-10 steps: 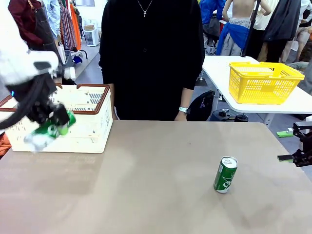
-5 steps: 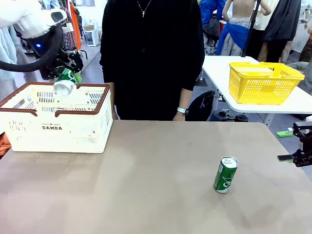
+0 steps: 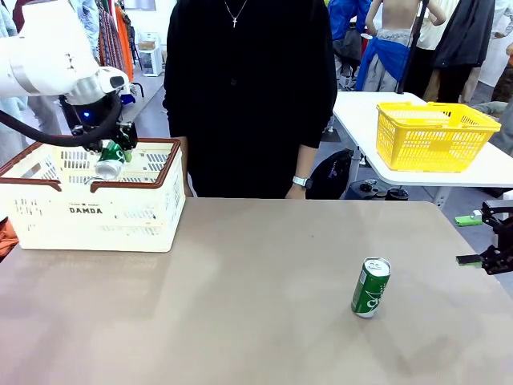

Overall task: Place the drinks into the Shopping basket.
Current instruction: Pick up one drink and place it into the Shopping basket.

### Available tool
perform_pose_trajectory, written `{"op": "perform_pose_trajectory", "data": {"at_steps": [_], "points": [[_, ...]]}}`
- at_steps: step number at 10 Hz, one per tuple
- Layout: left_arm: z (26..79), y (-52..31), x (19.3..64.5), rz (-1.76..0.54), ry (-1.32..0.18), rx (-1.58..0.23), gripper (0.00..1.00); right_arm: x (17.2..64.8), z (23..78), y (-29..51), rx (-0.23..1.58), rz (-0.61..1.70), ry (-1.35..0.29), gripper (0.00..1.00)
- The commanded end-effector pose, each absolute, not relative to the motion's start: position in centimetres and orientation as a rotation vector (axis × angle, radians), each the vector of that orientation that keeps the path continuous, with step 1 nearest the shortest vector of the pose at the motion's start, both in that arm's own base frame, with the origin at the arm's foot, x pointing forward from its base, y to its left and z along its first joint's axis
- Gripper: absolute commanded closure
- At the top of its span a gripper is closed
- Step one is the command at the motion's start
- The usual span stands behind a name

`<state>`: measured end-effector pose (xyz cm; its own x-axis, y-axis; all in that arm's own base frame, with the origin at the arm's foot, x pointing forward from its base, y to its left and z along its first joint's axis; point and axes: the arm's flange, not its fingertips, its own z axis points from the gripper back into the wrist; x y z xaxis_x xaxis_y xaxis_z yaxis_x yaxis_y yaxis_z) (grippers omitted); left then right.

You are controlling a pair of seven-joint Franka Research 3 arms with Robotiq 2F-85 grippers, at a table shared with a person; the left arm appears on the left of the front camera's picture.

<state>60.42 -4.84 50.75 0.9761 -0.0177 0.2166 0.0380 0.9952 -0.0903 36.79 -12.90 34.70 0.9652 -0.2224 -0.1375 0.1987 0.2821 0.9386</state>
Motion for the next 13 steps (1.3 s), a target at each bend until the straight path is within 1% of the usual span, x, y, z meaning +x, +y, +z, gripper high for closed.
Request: {"op": "perform_pose_trajectory", "data": {"at_steps": [1,3,4,5,6,8,10,11,13], "points": [[51.5,-4.6,60.3,-0.036,-0.248,-0.069,1.00,36.7,35.3,-12.9,1.251,-0.290,-0.005,0.00],[51.5,-4.6,60.3,-0.036,-0.248,-0.069,1.00,36.7,35.3,-12.9,1.251,-0.290,-0.005,0.00],[50.7,-5.0,60.4,-0.031,-0.217,-0.092,1.00,36.7,35.3,-12.9,1.251,-0.290,-0.005,0.00],[49.4,-5.1,60.9,0.025,-0.264,-0.049,1.00,36.7,35.3,-12.9,1.251,-0.290,-0.005,0.00],[48.2,-5.1,61.8,0.037,-0.290,-0.063,1.00,36.7,35.3,-12.9,1.251,-0.290,-0.005,0.00],[46.0,-5.3,63.0,0.023,-0.274,-0.106,1.00,36.7,35.3,-12.9,1.251,-0.290,-0.005,0.00],[43.4,-5.3,63.4,0.048,-0.250,-0.106,1.00,36.7,35.3,-12.9,1.251,-0.290,-0.005,0.00],[42.2,-5.3,63.8,0.043,-0.214,-0.108,1.00,36.7,35.3,-12.9,1.251,-0.290,-0.005,0.00],[40.0,-6.1,63.9,0.017,-0.188,-0.070,1.00,36.7,35.3,-12.9,1.251,-0.290,-0.005,0.00]]}}
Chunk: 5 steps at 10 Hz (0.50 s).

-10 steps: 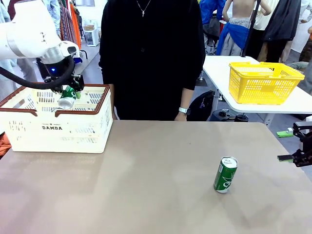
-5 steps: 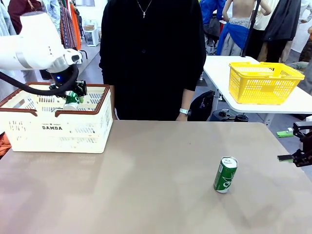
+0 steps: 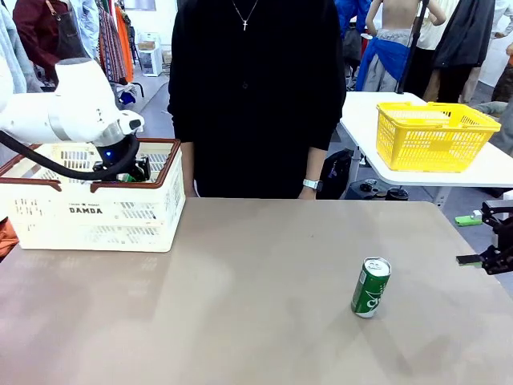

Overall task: Place the drinks into the Shopping basket.
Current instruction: Pick up one drink and place it into the Shopping basket.

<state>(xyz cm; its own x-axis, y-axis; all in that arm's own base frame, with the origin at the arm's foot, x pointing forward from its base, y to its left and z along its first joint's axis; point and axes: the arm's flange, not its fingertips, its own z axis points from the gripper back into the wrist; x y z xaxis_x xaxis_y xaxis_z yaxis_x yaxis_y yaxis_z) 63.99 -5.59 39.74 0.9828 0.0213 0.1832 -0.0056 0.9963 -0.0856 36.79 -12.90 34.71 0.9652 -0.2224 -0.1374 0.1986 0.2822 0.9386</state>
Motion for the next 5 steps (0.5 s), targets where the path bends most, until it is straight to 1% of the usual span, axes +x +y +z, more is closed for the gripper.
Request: {"op": "perform_pose_trajectory", "data": {"at_steps": [1,3,4,5], "points": [[39.55,-6.34,63.85,0.004,-0.187,-0.086,1.00,36.66,35.31,-12.94,1.251,-0.290,-0.005,0.00],[39.20,-6.33,64.22,0.007,-0.184,-0.087,1.00,36.66,35.31,-12.94,1.251,-0.290,-0.005,0.00],[39.10,-6.31,64.23,0.006,-0.188,-0.096,0.68,36.66,35.31,-12.94,1.251,-0.290,-0.005,0.00],[39.09,-6.25,64.19,0.006,-0.187,-0.094,0.11,36.66,35.31,-12.94,1.251,-0.290,-0.005,0.00]]}}
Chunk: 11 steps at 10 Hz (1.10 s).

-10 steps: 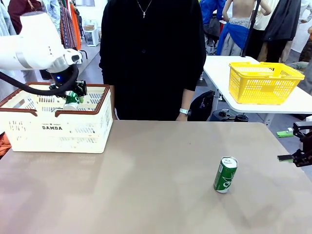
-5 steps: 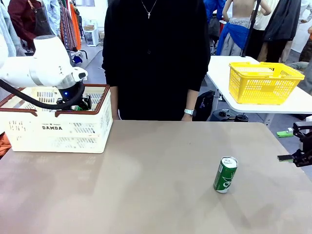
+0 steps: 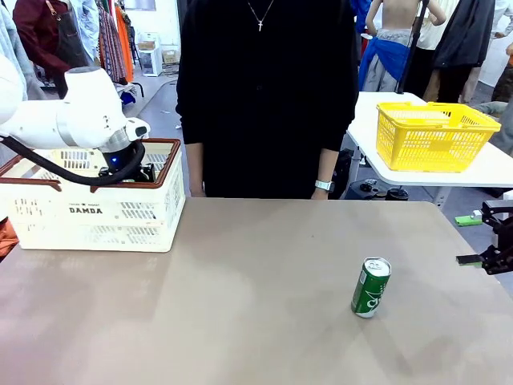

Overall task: Place the drinks into the Shopping basket.
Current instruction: Pick up one drink and place it into the Shopping basket.

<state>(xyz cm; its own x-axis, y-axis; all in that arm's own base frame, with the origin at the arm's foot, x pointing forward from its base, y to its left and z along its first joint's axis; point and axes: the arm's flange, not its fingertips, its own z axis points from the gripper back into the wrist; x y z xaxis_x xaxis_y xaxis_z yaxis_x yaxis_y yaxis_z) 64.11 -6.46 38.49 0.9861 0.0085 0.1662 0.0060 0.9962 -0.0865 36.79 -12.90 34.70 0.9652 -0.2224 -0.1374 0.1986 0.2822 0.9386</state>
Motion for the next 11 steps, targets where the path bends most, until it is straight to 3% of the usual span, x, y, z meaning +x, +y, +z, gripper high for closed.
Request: {"op": "perform_pose_trajectory", "data": {"at_steps": [1,5,7,11], "points": [[39.1,-6.1,64.2,0.011,-0.189,-0.092,0.00,36.7,35.3,-12.9,1.251,-0.290,-0.005,0.00],[40.2,-5.7,63.6,0.012,-0.222,-0.094,0.00,36.7,35.3,-12.9,1.251,-0.290,-0.005,0.00],[43.2,-5.1,62.2,-0.020,-0.246,-0.126,0.00,36.7,35.3,-12.9,1.251,-0.290,-0.005,0.00],[54.5,-1.1,52.5,-0.052,-0.246,-0.488,0.00,36.7,35.3,-12.9,1.251,-0.290,-0.005,0.00]]}}
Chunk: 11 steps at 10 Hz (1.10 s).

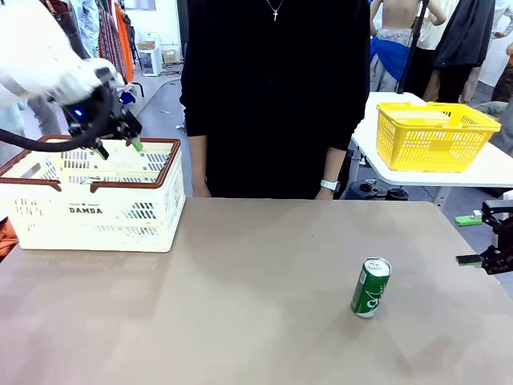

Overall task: Place the drinks into the Shopping basket.
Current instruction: Pick up one drink and place it into the Shopping basket.

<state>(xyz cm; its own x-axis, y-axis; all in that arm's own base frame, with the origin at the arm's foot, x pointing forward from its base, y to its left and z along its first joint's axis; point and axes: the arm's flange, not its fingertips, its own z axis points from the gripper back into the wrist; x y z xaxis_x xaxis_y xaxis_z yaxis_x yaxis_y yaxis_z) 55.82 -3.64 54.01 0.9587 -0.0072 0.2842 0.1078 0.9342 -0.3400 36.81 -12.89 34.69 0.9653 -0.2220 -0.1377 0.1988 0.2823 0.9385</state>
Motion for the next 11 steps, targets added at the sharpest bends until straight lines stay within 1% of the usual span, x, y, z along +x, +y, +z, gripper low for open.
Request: {"op": "perform_pose_trajectory", "data": {"at_steps": [1,2,3,4,5,6,7,8,11], "points": [[55.7,1.3,49.9,-0.043,-0.220,-0.643,0.00,36.7,35.3,-12.9,1.251,-0.290,-0.005,0.00],[55.8,4.5,47.0,-0.158,-0.148,-0.785,0.00,36.7,35.3,-12.9,1.251,-0.290,-0.005,0.00],[54.7,7.2,45.2,-0.176,-0.154,-0.883,0.00,36.7,35.3,-12.9,1.251,-0.290,-0.005,0.00],[53.0,10.4,43.7,-0.259,-0.096,-0.996,0.00,36.7,35.3,-12.9,1.251,-0.290,-0.005,0.00],[50.6,14.0,42.1,-0.312,-0.081,-1.134,0.00,36.7,35.3,-12.9,1.251,-0.290,-0.005,0.00],[48.0,16.5,40.8,-0.350,-0.113,-1.226,0.00,36.7,35.3,-12.9,1.251,-0.290,-0.005,0.00],[45.0,18.3,40.3,-0.417,-0.181,-1.186,0.00,36.7,35.3,-12.9,1.251,-0.290,-0.005,0.00],[50.2,14.6,39.2,-0.315,-0.154,-1.155,0.00,36.7,35.3,-12.9,1.251,-0.290,-0.005,0.00],[50.2,14.6,39.2,-0.315,-0.154,-1.155,0.00,36.7,35.3,-12.9,1.251,-0.290,-0.005,0.00]]}}
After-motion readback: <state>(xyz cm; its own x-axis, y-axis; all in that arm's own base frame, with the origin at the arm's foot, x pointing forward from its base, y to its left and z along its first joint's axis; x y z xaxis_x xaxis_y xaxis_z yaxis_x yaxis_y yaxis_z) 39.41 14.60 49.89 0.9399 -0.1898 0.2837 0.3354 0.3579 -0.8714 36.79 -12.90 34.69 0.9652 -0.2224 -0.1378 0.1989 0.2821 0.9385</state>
